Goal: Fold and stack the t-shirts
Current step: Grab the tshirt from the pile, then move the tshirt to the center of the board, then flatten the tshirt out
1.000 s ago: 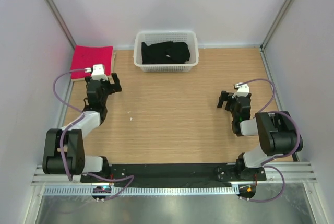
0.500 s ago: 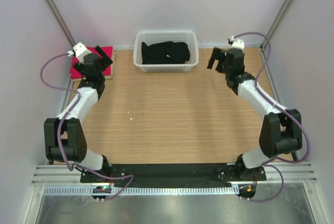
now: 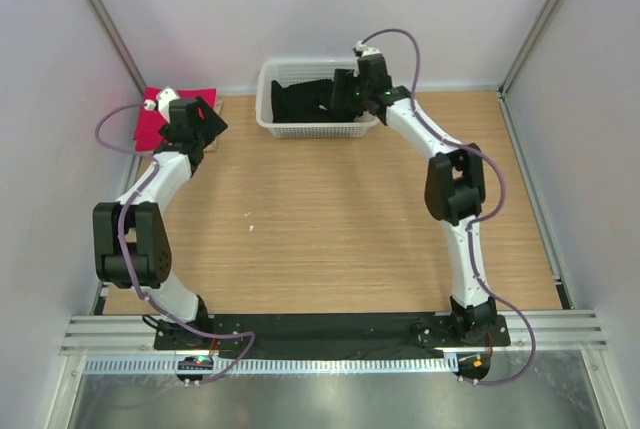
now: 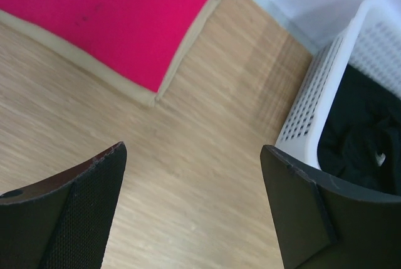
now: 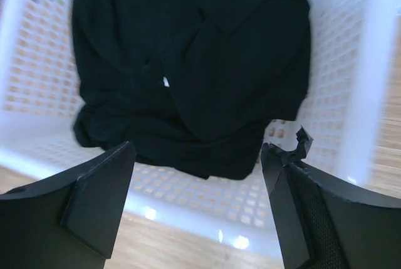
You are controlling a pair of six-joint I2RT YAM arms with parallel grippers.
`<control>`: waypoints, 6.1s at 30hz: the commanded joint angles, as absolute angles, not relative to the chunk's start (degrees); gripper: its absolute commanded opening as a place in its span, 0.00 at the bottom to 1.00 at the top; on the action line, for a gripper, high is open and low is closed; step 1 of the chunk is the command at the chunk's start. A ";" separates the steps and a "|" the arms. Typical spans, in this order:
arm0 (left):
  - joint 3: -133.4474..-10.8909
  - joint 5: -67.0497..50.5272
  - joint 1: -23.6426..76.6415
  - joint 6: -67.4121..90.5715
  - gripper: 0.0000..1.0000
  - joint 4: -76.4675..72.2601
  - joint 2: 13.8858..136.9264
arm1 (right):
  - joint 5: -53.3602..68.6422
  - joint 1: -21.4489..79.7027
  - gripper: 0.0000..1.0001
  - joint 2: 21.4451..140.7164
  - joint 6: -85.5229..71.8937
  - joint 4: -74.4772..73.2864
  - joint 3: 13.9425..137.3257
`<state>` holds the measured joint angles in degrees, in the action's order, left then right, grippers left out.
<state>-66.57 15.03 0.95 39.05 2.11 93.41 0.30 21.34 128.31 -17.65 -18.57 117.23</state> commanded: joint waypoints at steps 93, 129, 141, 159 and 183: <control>-57.68 4.39 31.82 39.63 0.66 27.59 67.08 | 7.83 31.88 0.67 97.00 -25.57 -47.73 77.33; -47.02 -14.68 55.28 48.60 0.12 12.39 88.78 | -0.70 36.12 0.29 114.00 -24.08 -49.31 86.75; -61.24 21.33 55.02 42.63 0.00 42.43 61.37 | 3.42 39.02 0.04 95.66 -20.66 -60.29 93.42; -99.39 50.09 54.84 20.50 0.00 45.54 45.69 | 27.85 65.21 0.01 87.01 -37.77 -41.24 123.31; -117.25 24.30 43.77 3.77 0.01 13.36 92.53 | -12.64 51.52 0.01 68.24 -41.21 -59.84 101.80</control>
